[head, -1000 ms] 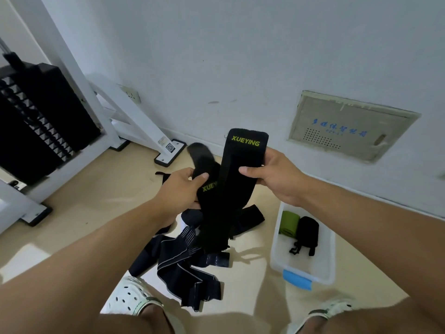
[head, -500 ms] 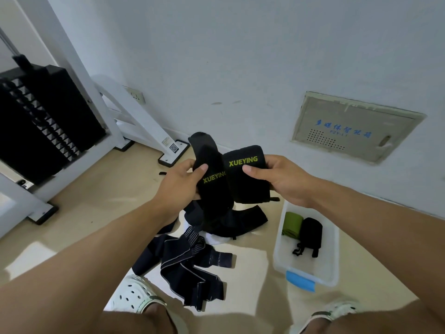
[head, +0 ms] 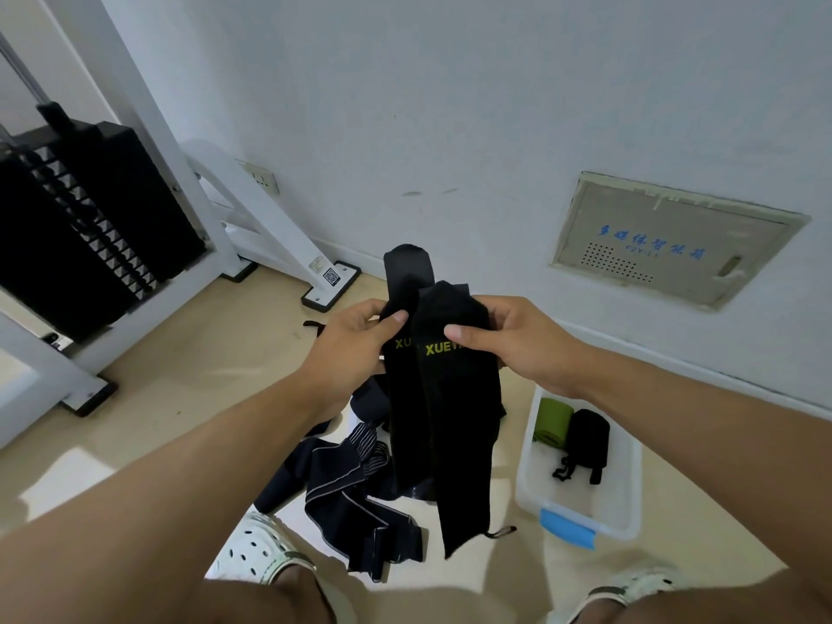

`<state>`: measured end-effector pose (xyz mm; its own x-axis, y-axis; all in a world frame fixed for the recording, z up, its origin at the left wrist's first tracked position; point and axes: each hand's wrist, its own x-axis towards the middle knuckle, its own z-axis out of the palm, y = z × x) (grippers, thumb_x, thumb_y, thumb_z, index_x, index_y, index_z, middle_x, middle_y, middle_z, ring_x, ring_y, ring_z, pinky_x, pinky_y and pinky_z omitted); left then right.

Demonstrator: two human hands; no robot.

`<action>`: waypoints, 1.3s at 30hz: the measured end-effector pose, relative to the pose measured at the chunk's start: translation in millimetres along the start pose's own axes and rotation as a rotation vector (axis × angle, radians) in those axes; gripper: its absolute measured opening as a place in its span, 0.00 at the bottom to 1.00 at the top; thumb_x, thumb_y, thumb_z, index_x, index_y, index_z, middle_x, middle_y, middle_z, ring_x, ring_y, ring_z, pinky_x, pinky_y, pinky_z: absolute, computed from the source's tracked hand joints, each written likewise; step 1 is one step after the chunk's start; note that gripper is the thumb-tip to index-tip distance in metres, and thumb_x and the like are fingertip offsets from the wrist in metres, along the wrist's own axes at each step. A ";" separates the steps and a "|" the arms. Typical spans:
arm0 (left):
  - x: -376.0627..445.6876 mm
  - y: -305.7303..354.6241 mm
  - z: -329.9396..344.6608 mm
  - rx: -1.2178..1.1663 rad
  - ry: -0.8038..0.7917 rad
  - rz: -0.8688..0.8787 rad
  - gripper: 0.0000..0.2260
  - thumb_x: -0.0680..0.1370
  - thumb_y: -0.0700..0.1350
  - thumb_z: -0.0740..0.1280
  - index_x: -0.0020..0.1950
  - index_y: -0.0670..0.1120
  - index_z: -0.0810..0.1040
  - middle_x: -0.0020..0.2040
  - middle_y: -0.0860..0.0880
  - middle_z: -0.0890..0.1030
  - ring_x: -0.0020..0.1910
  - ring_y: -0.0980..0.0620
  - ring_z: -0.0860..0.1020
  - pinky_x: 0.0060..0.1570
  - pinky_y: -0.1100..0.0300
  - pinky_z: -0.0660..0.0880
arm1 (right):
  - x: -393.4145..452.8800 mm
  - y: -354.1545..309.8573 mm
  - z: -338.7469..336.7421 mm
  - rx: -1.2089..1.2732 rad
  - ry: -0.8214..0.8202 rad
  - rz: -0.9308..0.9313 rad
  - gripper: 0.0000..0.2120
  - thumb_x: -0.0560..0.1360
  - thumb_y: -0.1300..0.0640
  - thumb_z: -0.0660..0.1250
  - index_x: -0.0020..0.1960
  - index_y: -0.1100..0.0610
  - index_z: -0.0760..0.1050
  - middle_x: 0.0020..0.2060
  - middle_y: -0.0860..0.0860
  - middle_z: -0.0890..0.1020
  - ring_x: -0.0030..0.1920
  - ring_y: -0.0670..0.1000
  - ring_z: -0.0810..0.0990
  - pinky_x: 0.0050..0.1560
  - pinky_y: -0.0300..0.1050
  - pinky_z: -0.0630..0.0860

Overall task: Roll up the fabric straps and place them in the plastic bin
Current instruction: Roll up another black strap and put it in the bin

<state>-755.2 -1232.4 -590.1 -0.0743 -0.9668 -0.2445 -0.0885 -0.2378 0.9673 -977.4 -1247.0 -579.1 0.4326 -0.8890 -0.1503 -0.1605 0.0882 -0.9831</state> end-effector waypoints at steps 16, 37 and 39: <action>-2.3 6.7 10.6 -0.031 0.183 0.099 0.09 0.82 0.37 0.65 0.53 0.53 0.74 0.45 0.42 0.86 0.42 0.43 0.82 0.49 0.36 0.82 | 3.7 -6.6 12.6 0.157 0.230 -0.070 0.13 0.77 0.66 0.71 0.56 0.50 0.83 0.44 0.51 0.88 0.43 0.49 0.87 0.40 0.42 0.81; -8.6 3.5 7.1 0.250 0.119 0.296 0.05 0.76 0.41 0.77 0.45 0.44 0.82 0.41 0.34 0.83 0.33 0.46 0.75 0.39 0.49 0.78 | -1.7 -14.1 3.9 0.078 -0.027 0.268 0.08 0.81 0.54 0.66 0.51 0.53 0.84 0.43 0.48 0.84 0.45 0.49 0.82 0.51 0.46 0.79; -7.2 3.1 6.8 0.280 0.147 0.307 0.05 0.76 0.41 0.77 0.44 0.44 0.82 0.41 0.38 0.84 0.34 0.48 0.77 0.40 0.48 0.79 | -3.6 -15.9 5.3 0.033 -0.028 0.294 0.09 0.79 0.50 0.68 0.48 0.52 0.85 0.42 0.48 0.83 0.44 0.49 0.81 0.53 0.47 0.78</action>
<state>-761.7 -1225.5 -585.8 0.0017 -0.9965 0.0830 -0.3515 0.0772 0.9330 -971.7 -1242.8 -563.4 0.3962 -0.8105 -0.4314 -0.2540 0.3547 -0.8998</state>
